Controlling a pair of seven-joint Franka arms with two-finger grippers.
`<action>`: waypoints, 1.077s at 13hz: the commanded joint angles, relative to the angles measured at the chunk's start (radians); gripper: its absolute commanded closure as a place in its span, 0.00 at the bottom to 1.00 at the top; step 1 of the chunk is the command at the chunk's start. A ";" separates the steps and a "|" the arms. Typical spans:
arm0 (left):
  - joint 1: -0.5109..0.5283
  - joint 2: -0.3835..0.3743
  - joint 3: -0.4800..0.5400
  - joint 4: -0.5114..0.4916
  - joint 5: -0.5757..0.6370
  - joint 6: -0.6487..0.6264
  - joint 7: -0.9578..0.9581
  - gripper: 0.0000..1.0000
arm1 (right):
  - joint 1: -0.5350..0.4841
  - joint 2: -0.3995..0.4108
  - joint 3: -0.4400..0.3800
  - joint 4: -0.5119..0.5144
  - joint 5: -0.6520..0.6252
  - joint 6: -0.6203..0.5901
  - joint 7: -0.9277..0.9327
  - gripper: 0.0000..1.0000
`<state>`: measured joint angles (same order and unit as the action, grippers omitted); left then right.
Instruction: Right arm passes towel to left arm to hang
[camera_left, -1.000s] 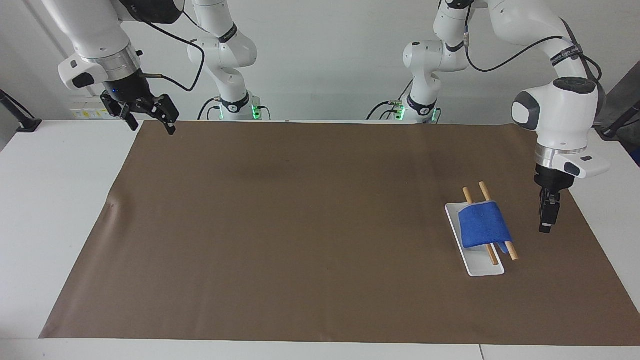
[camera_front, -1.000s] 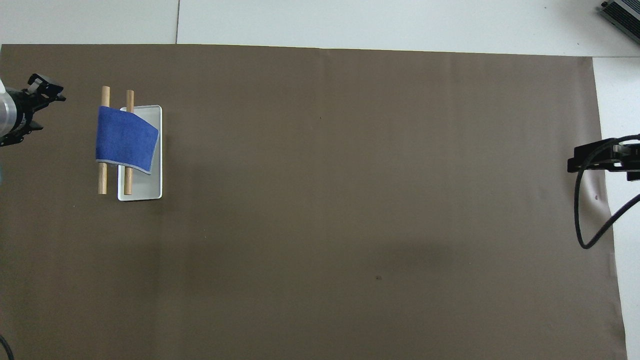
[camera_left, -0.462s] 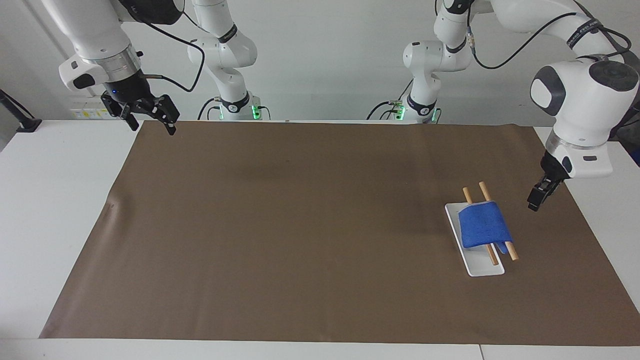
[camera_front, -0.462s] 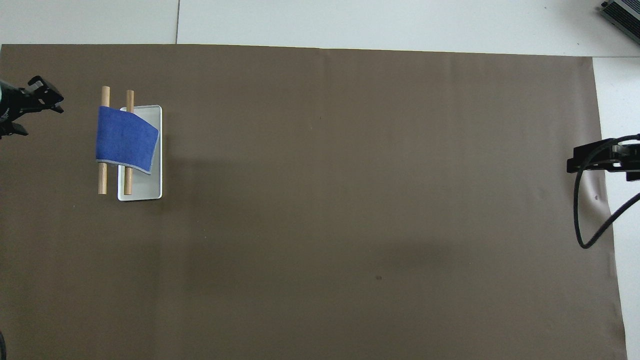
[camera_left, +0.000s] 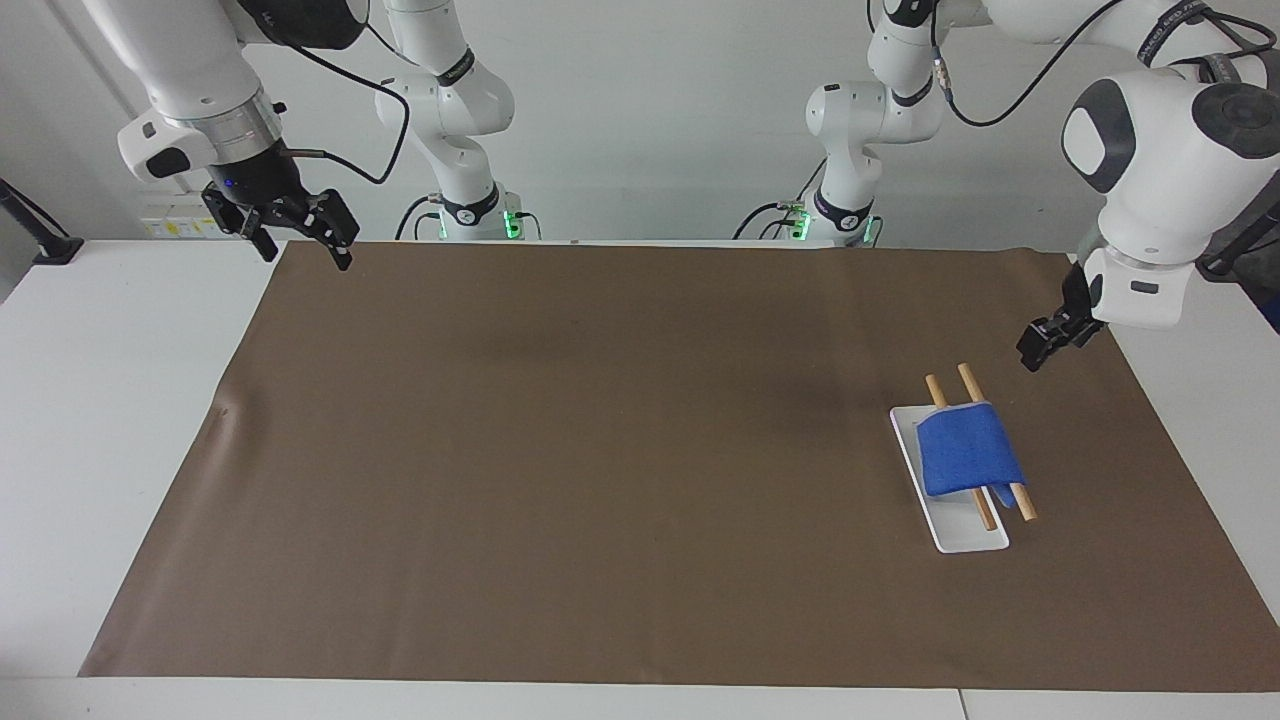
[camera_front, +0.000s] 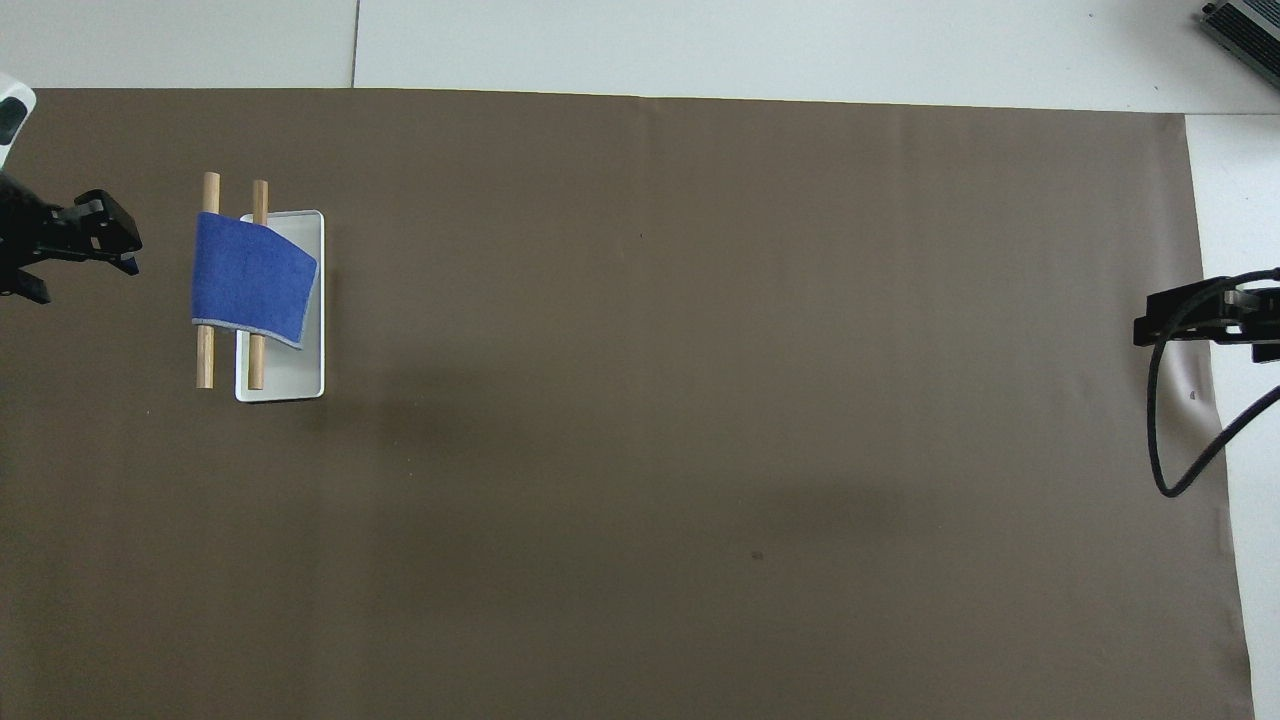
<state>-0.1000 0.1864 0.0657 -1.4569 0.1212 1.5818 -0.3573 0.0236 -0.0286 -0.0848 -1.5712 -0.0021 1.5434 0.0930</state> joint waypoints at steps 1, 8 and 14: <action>0.000 -0.037 -0.046 0.027 -0.046 -0.085 0.040 0.24 | -0.001 -0.002 -0.001 0.000 -0.007 -0.012 -0.018 0.00; 0.002 -0.140 -0.044 0.007 -0.115 -0.088 0.096 0.00 | -0.001 -0.002 -0.001 0.000 -0.007 -0.012 -0.018 0.00; 0.006 -0.162 -0.037 -0.023 -0.114 -0.097 0.294 0.00 | -0.001 -0.002 -0.001 0.000 -0.007 -0.012 -0.018 0.00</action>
<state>-0.0989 0.0539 0.0266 -1.4469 0.0203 1.4803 -0.0971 0.0236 -0.0286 -0.0848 -1.5712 -0.0021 1.5433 0.0930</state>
